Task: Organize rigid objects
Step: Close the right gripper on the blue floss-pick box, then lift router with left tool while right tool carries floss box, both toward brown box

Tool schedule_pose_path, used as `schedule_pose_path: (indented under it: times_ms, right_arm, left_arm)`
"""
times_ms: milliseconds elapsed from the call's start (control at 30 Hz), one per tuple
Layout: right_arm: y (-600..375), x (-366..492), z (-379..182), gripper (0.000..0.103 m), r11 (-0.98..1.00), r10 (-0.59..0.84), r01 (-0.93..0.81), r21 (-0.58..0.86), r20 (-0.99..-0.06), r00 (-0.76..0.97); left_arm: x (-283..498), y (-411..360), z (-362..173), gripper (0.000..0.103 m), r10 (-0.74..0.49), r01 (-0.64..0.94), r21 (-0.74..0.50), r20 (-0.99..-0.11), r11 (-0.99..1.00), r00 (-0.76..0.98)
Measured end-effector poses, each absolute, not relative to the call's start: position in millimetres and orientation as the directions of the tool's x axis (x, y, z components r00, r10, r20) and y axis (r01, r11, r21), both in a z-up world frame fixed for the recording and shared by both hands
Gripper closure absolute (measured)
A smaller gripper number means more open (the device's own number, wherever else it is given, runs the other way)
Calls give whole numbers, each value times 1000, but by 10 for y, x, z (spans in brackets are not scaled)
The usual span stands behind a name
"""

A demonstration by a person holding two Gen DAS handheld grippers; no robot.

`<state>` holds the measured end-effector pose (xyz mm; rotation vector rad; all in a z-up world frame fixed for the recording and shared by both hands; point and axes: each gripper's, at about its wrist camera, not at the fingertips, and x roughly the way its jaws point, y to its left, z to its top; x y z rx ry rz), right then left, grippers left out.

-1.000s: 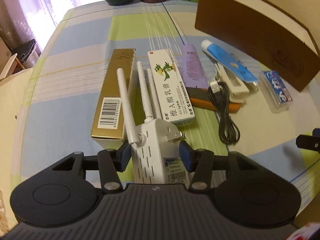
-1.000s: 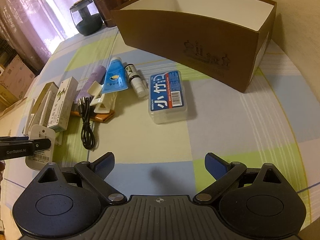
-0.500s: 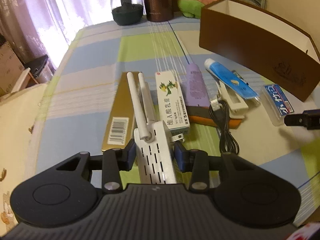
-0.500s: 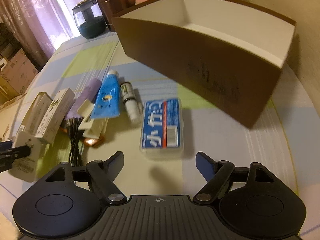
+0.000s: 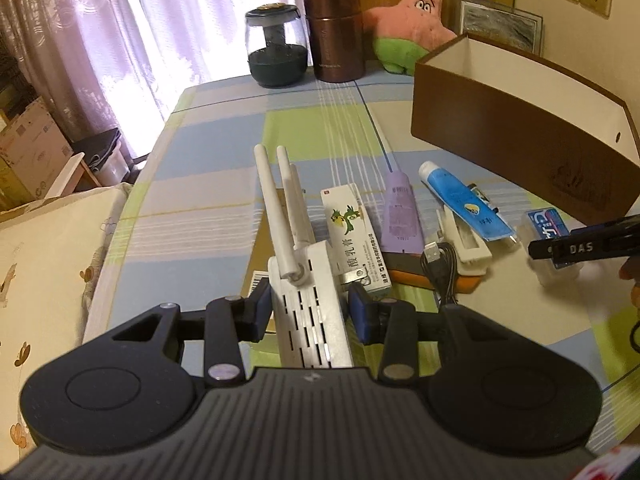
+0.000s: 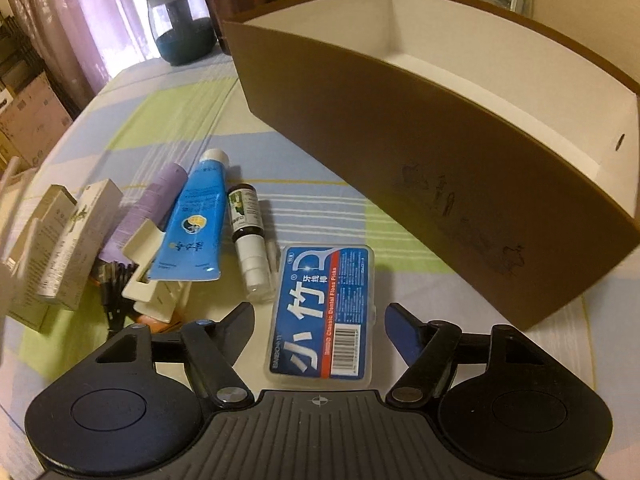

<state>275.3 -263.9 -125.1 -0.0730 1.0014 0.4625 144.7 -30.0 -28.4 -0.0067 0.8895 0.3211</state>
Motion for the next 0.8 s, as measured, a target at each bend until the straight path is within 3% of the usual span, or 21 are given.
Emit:
schedule_pose_path:
  times_ms: [133,433,800]
  right_arm:
    - [-2629,2807,-1333,47,900,334,-411,146,-837,434]
    - [-2768,2653,-1269,50,900,351,-406,159,-818,456]
    - [-2867,2260,-877,50,929,344,-312,202,-781,520]
  left_arm:
    - [1417,-324,-245,68,289,-292,135,-756,947,587]
    - [1377,-403,-197,68,260,-251,129,-749,959,609]
    - [1538,-416,-76,68,118,-71,96,-723,993,680]
